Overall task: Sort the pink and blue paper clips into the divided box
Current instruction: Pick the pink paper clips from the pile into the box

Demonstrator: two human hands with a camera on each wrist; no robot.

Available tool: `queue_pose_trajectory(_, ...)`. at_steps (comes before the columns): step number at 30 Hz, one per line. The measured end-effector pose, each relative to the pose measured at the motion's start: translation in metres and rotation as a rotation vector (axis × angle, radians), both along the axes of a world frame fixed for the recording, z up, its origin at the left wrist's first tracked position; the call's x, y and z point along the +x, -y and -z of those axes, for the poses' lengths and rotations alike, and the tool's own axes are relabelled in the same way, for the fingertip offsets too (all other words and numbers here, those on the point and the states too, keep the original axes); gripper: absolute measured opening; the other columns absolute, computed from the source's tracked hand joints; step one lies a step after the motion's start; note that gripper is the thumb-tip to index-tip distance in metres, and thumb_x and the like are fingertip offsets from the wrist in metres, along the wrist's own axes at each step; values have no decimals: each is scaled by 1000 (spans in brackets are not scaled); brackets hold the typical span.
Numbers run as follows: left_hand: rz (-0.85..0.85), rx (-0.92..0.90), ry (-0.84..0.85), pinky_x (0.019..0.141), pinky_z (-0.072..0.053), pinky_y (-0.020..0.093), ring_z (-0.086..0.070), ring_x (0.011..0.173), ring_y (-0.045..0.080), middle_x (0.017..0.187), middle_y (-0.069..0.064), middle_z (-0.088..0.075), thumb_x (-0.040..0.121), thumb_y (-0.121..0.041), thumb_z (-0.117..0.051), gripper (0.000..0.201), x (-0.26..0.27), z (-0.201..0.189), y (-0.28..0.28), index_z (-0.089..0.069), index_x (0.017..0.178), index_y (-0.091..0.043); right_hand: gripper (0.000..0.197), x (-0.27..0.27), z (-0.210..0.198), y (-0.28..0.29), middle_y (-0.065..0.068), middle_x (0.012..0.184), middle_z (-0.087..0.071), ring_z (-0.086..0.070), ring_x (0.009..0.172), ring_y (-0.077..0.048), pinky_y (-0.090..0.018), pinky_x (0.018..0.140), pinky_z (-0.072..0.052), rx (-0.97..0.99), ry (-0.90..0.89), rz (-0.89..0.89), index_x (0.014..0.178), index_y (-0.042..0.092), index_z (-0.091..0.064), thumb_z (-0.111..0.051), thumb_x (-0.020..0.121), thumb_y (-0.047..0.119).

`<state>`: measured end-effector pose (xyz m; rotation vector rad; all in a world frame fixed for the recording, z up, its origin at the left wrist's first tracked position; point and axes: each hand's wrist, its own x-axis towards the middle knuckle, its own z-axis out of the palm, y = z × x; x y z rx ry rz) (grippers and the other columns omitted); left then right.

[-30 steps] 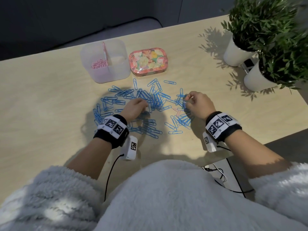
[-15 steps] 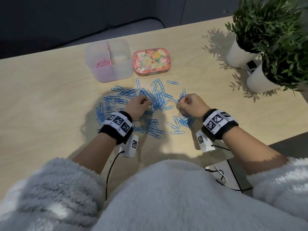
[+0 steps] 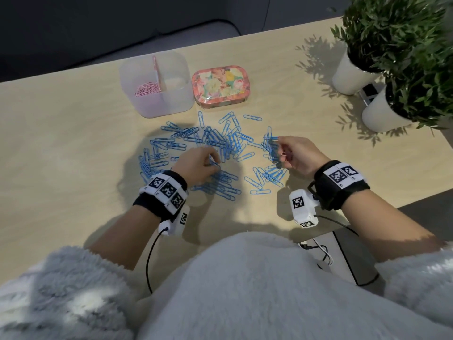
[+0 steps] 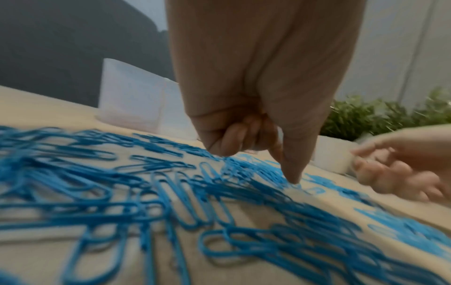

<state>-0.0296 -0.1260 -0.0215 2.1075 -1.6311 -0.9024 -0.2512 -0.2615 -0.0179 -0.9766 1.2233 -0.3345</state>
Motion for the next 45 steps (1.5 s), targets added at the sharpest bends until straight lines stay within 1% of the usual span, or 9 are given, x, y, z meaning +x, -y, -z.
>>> queue_pose_trajectory(4, -238, -41, -45, 53, -29, 28, -39, 55, 15, 59, -3, -42, 90, -27, -52, 13, 26, -10, 2, -56, 93, -15, 20, 29, 12, -15, -4, 56, -51, -46, 38, -5, -19, 47, -38, -457, -212, -392, 76, 15, -59, -52, 87, 0)
queue_pose_trajectory(9, -431, -123, 9, 86, -40, 37, -51, 94, 26, 106, 21, -57, 94, -25, -26, 46, 75, -46, 23, -55, 112, 6, 34, 63, 10, -30, -11, 117, -67, -60, 109, -28, -34, 92, -45, -842, -510, -899, 123, 19, -58, -46, 91, 17)
queue_pose_trajectory(12, -529, -172, 64, 91, -43, 40, -54, 108, 39, 118, 30, -56, 88, -17, -29, 40, 113, -64, 38, -57, 110, 3, 33, 57, 3, -28, -15, 117, -66, -59, 110, -32, -36, 92, -47, -866, -601, -1044, 114, 12, -63, -43, 87, 12)
queue_pose_trajectory(15, -565, -139, 114, 95, -47, 44, -57, 108, 40, 120, 28, -56, 85, -9, -30, 37, 142, -67, 54, -58, 109, -4, 17, 53, -5, -19, -13, 90, -70, -64, 87, -26, -35, 79, -46, -805, -546, -959, 90, 12, -68, -51, 87, 9)
queue_pose_trajectory(18, -575, -101, 206, 98, -45, 40, -56, 112, 37, 122, 21, -59, 89, -8, -42, 31, 155, -68, 67, -59, 115, -8, 32, 66, -16, -10, 12, 56, -55, -50, 48, 3, -25, 63, -38, -683, -368, -753, 61, 26, -55, -56, 88, 9)
queue_pose_trajectory(23, -555, -31, 160, 101, -45, 37, -57, 113, 34, 123, 17, -61, 88, -15, -52, 36, 161, -62, 72, -55, 123, -8, 16, 123, -54, 2, -7, 54, -49, -40, 34, -7, -15, 34, -30, -320, -126, -638, 72, 8, -58, -55, 88, 4)
queue_pose_trajectory(31, -556, -406, 47, 81, -40, 19, -55, 86, 16, 100, 12, -68, 85, -2, -47, 23, 138, -54, -2, -68, 94, -6, 23, 257, -85, 2, -3, 66, -55, -51, 37, 1, -15, 40, -43, -598, -40, -558, 77, 8, -58, -47, 85, -11)
queue_pose_trajectory(38, -446, -80, -36, 90, -43, 32, -58, 97, 23, 103, 10, -66, 88, -8, -52, 17, 103, -10, -66, -66, 98, -10, 37, 293, -73, -12, -27, 126, -55, -53, 120, -30, -39, 103, -42, -712, -91, -639, 120, -15, -49, -37, 86, -7)
queue_pose_trajectory(45, -173, -52, 84, 88, -43, 40, -59, 96, 33, 97, 14, -66, 82, -25, -53, 23, 71, 1, -61, -67, 94, -10, 23, 146, -51, 25, -9, 91, -62, -59, 73, -9, -30, 78, -51, -697, -176, -405, 89, 14, -64, -47, 86, -2)
